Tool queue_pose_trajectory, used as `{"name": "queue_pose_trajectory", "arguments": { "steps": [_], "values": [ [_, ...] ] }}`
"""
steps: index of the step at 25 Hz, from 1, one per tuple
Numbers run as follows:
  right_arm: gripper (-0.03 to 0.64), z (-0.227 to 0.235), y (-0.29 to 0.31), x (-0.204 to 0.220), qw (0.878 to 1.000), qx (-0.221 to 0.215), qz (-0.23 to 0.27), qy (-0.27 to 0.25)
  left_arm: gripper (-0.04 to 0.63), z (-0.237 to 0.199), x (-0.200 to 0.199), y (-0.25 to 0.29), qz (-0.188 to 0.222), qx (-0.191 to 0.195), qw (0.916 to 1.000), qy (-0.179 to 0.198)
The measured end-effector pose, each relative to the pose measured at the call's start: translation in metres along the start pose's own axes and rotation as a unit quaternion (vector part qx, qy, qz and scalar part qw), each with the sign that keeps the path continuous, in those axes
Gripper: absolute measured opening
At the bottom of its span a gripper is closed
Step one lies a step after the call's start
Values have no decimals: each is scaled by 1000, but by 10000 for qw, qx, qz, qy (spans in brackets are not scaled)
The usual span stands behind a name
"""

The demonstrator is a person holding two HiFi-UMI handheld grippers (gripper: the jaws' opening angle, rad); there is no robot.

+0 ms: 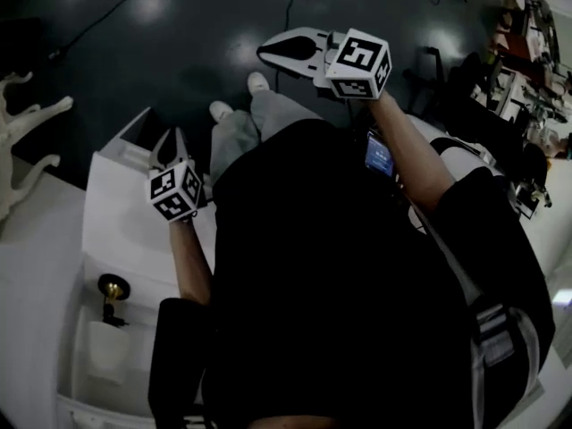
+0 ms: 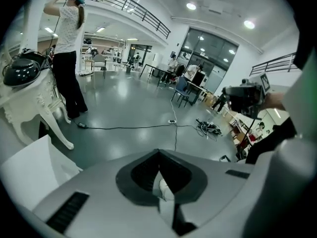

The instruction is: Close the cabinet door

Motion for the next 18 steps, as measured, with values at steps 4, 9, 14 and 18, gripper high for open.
{"name": "queue_pose_trajectory", "arguments": {
  "steps": [4,9,14,18],
  "values": [
    [18,-19,-3,-19,9980,-422,151,-439,12,-3,9,-16,-101,-269,9994,-187],
    [18,-8,13,-27,9990,-397,141,-173,12,-12,15,-27,-23,-632,9967,-517],
    [18,33,10,-32,9958,-239,-440,-763,12,-9,2,-11,30,-840,9949,-556],
    [18,74,-29,-73,9953,-387,-395,-789,12,22,-24,8,-234,-1152,9917,-522]
  ]
}}
Point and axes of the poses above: the fingertips, and each gripper's own axes: y forward along the fingers, z to its right, x out of its underside, the point moved 7 cm from there along -y, backward along the fingers, and after that the axes turned 7 degrees about y, right-handed, at the moved point
